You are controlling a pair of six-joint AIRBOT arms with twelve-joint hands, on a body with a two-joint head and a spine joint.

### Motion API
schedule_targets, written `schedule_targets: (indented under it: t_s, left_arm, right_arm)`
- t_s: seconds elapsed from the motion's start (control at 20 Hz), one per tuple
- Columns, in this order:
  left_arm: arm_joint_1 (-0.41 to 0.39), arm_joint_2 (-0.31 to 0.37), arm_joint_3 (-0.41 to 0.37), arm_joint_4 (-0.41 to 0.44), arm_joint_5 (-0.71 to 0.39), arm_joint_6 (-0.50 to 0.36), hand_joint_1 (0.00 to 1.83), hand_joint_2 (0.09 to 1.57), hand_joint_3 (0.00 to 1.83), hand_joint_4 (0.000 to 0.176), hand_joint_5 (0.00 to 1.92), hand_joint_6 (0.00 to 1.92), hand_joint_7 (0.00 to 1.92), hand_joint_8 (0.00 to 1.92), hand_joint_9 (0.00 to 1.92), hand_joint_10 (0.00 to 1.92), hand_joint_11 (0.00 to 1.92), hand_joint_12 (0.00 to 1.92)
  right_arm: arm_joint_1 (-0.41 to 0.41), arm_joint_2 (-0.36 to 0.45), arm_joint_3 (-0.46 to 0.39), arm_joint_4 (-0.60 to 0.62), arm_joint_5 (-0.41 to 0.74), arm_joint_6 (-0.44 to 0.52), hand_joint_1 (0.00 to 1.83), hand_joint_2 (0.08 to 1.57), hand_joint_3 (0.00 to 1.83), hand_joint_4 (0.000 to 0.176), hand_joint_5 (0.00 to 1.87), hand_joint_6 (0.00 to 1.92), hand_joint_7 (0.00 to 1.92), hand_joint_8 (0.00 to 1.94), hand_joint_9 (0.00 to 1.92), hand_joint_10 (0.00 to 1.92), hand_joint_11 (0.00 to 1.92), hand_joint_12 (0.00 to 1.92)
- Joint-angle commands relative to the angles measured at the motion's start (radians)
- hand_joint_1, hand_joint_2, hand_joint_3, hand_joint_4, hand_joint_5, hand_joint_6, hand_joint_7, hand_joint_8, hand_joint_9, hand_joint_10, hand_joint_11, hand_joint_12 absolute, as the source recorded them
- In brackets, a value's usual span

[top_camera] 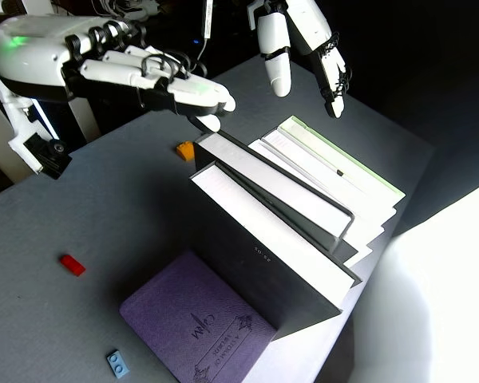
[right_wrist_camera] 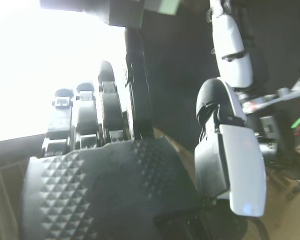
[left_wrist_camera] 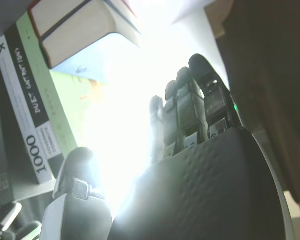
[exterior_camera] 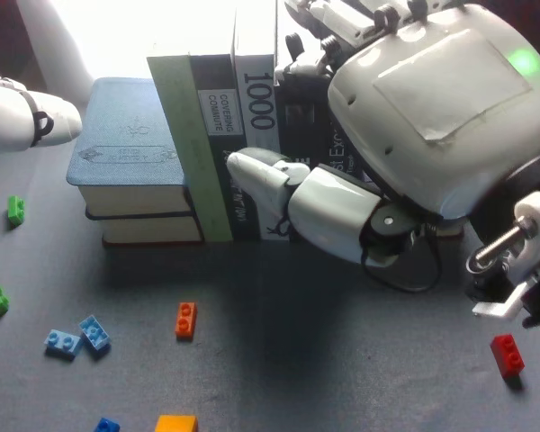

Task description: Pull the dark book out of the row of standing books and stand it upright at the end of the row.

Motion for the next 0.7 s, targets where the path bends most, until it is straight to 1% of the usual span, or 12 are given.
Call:
schedule_targets:
  t_s: [0.0, 0.05, 0.2, 0.25, 0.3, 0.35, 0.4, 0.45, 0.5, 0.55, 0.6, 0.65]
  left_arm:
    - [-0.011, 0.01, 0.006, 0.075, -0.018, 0.0, 0.08, 1.24, 0.0, 0.055, 0.19, 0.0, 0.2, 0.0, 0.22, 0.0, 0.0, 0.74]
    - [-0.011, 0.01, 0.006, 0.075, -0.018, 0.0, 0.07, 1.24, 0.0, 0.05, 0.19, 0.0, 0.19, 0.0, 0.21, 0.0, 0.0, 0.73]
    - [-0.011, 0.01, 0.007, 0.075, -0.018, 0.0, 0.08, 1.23, 0.0, 0.058, 0.2, 0.0, 0.21, 0.01, 0.23, 0.01, 0.0, 0.77]
    - [-0.011, 0.01, 0.007, 0.075, -0.018, 0.0, 0.07, 1.24, 0.0, 0.052, 0.19, 0.0, 0.2, 0.0, 0.22, 0.0, 0.0, 0.75]
    - [-0.011, 0.01, 0.007, 0.075, -0.018, 0.0, 0.06, 1.24, 0.0, 0.05, 0.19, 0.0, 0.2, 0.0, 0.23, 0.0, 0.0, 0.76]
    - [-0.011, 0.01, 0.007, 0.075, -0.018, 0.0, 0.09, 1.23, 0.0, 0.052, 0.21, 0.01, 0.23, 0.01, 0.25, 0.01, 0.0, 0.8]
    - [-0.011, 0.01, 0.007, 0.075, -0.018, 0.0, 0.1, 1.24, 0.0, 0.045, 0.2, 0.0, 0.21, 0.0, 0.23, 0.0, 0.0, 0.77]
    - [-0.011, 0.01, 0.007, 0.075, -0.018, 0.0, 0.09, 1.23, 0.0, 0.045, 0.19, 0.0, 0.2, 0.0, 0.22, 0.0, 0.0, 0.75]
    - [-0.011, 0.01, 0.007, 0.075, -0.018, 0.0, 0.07, 1.24, 0.0, 0.053, 0.18, 0.0, 0.19, 0.0, 0.21, 0.0, 0.0, 0.73]
    - [-0.011, 0.01, 0.007, 0.075, -0.018, 0.0, 0.05, 1.24, 0.0, 0.055, 0.17, 0.0, 0.18, 0.0, 0.21, 0.0, 0.0, 0.73]
    - [-0.011, 0.01, 0.007, 0.075, -0.018, 0.0, 0.06, 1.23, 0.0, 0.061, 0.19, 0.0, 0.21, 0.0, 0.23, 0.01, 0.0, 0.77]
    - [-0.011, 0.01, 0.007, 0.075, -0.018, 0.0, 0.09, 1.23, 0.0, 0.057, 0.19, 0.0, 0.2, 0.0, 0.22, 0.0, 0.0, 0.77]
  right_arm:
    - [-0.012, 0.011, -0.011, -0.006, 0.027, -0.02, 0.0, 1.2, 0.0, 0.0, 0.84, 0.01, 0.26, 0.01, 0.07, 0.01, 0.0, 0.0]
    - [-0.024, 0.02, -0.031, -0.006, 0.032, -0.029, 0.0, 1.2, 0.0, 0.0, 0.84, 0.01, 0.26, 0.0, 0.07, 0.01, 0.0, 0.0]
    - [-0.046, 0.036, -0.075, -0.022, 0.049, -0.034, 0.0, 1.2, 0.0, 0.0, 0.83, 0.01, 0.26, 0.01, 0.07, 0.01, 0.0, 0.0]
    - [-0.061, 0.043, -0.094, -0.046, 0.065, -0.042, 0.0, 1.2, 0.0, 0.0, 0.83, 0.01, 0.26, 0.01, 0.07, 0.0, 0.0, 0.0]
    - [-0.075, 0.047, -0.11, -0.055, 0.076, -0.056, 0.0, 1.2, 0.0, 0.0, 0.84, 0.01, 0.26, 0.01, 0.07, 0.01, 0.0, 0.0]
    - [-0.082, 0.049, -0.122, -0.056, 0.082, -0.067, 0.0, 1.2, 0.0, 0.0, 0.84, 0.01, 0.26, 0.0, 0.07, 0.0, 0.0, 0.0]
    - [-0.09, 0.051, -0.133, -0.056, 0.091, -0.081, 0.0, 1.2, 0.0, 0.0, 0.84, 0.01, 0.25, 0.0, 0.06, 0.0, 0.0, 0.0]
    - [-0.095, 0.053, -0.139, -0.056, 0.097, -0.091, 0.0, 1.21, 0.0, 0.0, 0.83, 0.01, 0.24, 0.0, 0.05, 0.0, 0.0, 0.0]
    - [-0.097, 0.056, -0.145, -0.056, 0.102, -0.101, 0.0, 1.21, 0.0, 0.0, 0.83, 0.01, 0.25, 0.0, 0.06, 0.0, 0.0, 0.0]
    - [-0.1, 0.06, -0.149, -0.056, 0.103, -0.105, 0.01, 1.2, 0.0, 0.0, 0.84, 0.01, 0.26, 0.01, 0.06, 0.01, 0.0, 0.0]
    - [-0.105, 0.065, -0.156, -0.056, 0.103, -0.112, 0.0, 1.2, 0.0, 0.0, 0.85, 0.01, 0.27, 0.01, 0.07, 0.01, 0.0, 0.0]
    - [-0.111, 0.069, -0.165, -0.056, 0.105, -0.121, 0.0, 1.2, 0.0, 0.0, 0.85, 0.01, 0.27, 0.01, 0.07, 0.01, 0.0, 0.0]
